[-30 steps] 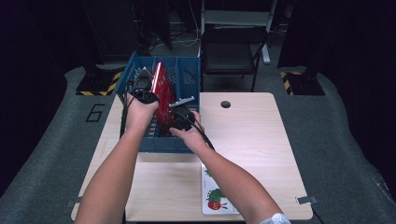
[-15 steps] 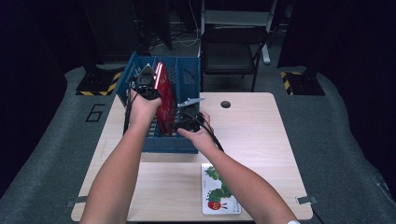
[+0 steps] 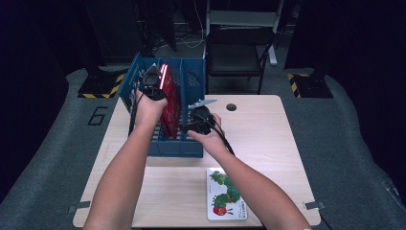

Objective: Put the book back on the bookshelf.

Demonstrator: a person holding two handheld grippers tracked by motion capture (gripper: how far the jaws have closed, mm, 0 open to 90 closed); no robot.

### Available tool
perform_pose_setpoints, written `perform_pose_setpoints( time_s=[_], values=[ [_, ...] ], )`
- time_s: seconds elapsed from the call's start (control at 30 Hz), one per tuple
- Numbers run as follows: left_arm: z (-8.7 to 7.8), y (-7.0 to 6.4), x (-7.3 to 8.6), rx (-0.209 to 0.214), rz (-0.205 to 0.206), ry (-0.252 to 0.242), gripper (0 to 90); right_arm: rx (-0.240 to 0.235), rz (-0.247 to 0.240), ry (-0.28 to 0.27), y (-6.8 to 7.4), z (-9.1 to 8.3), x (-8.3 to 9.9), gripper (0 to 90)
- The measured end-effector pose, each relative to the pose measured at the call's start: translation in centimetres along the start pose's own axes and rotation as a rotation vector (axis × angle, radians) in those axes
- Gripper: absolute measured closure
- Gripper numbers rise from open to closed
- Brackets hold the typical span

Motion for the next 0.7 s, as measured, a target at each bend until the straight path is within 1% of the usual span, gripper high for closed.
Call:
perform_pose_setpoints(
  time_s=[0.03,0.07,0.1,0.13,0.2,0.3,0.33,0.4,0.47,0.57,0.7],
  values=[
    [0.1,0.0,-0.1,0.0,-0.003,-0.004,78.6,0.0,0.0,0.0,0.0,0.0,0.0,40.4],
    [0.1,0.0,-0.1,-0.002,-0.002,0.001,78.5,0.002,-0.004,-0.003,-0.1,-0.1,0.1,40.4],
    [0.1,0.0,-0.2,-0.003,-0.005,-0.002,78.4,0.005,0.005,0.004,-0.2,-0.2,0.2,40.4],
    [0.1,0.0,-0.2,-0.005,0.003,0.006,78.3,0.004,0.001,0.003,-0.3,-0.2,0.2,40.4],
    [0.1,0.0,-0.2,-0.006,0.006,0.012,77.9,0.009,-0.003,-0.004,-0.5,-0.3,0.2,40.4],
    [0.5,-0.1,0.0,-0.001,0.015,0.034,75.2,0.009,0.014,-0.004,-0.7,-0.6,0.2,40.4],
    [0.7,-0.2,0.1,-0.01,0.016,0.036,74.4,0.01,0.018,-0.005,-0.8,-0.7,0.2,40.4],
    [0.8,-0.3,0.2,-0.006,0.016,0.032,73.7,0.014,0.018,-0.008,-0.9,-0.9,0.2,40.4],
    [0.6,-0.4,0.3,0.002,0.027,0.038,73.6,0.018,0.015,-0.011,-1.0,-1.0,0.3,40.4],
    [0.3,-0.4,0.4,0.006,0.026,0.031,72.6,0.018,0.022,-0.014,-1.1,-1.0,0.3,40.4],
    [0.0,-0.4,0.6,0.011,0.024,0.021,70.4,0.022,0.01,-0.016,-1.2,-1.1,0.4,40.4]
  ],
)
Point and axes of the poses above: each handheld gripper's, and its own axes: z roughly forward along the jaws, x roughly out of its underside, y roughly to its left, the point moved 5 cm from there along z, roughly forward along the jaws, and after that the axes turned 8 degrees about y, right-handed, at the moved point
